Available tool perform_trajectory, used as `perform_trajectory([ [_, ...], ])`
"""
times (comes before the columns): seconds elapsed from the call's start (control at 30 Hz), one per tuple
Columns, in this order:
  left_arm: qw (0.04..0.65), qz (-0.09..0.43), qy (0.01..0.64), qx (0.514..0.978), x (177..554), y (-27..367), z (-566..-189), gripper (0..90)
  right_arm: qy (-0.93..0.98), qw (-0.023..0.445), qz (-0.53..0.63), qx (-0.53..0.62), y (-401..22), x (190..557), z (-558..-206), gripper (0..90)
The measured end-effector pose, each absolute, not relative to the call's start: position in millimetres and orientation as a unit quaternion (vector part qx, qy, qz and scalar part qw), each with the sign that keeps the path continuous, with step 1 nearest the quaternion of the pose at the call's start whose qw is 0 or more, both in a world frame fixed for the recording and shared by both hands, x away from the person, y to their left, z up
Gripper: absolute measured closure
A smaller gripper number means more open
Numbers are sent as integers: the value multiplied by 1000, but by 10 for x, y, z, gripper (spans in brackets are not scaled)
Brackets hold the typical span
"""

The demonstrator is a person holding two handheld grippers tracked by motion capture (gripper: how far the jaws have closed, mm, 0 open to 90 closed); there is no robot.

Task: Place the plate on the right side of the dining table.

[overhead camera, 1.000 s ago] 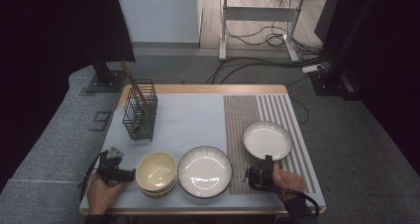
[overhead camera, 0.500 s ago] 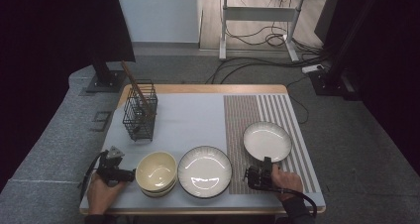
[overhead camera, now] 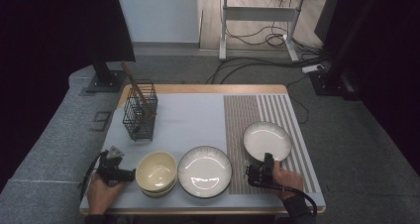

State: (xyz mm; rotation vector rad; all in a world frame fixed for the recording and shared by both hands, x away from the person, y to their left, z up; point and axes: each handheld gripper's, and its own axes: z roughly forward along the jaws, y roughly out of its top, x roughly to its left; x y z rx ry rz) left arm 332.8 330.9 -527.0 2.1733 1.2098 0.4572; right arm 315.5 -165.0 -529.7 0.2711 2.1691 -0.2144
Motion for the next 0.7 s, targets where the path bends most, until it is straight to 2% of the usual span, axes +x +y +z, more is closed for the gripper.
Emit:
perform_trajectory([
  [0.03,302,172,456,819,3328,3309,-5270,0,881,452,-83,115,-1655,3162,-5261,413],
  [0.07,302,172,456,819,3327,3309,-5270,0,881,451,-79,117,-1659,3163,-5249,370],
  [0.1,302,172,456,819,3327,3309,-5270,0,881,451,-79,117,-1659,3163,-5249,370],
  [0.23,302,173,456,819,3327,3309,-5270,0,885,445,-63,124,-1681,3169,-5181,230],
  [0.47,302,173,456,819,3327,3309,-5270,0,897,413,-10,158,-1751,3150,-5065,205],
  [0.7,302,174,456,819,3326,3308,-5271,0,895,407,27,182,-1793,3128,-4963,161],
])
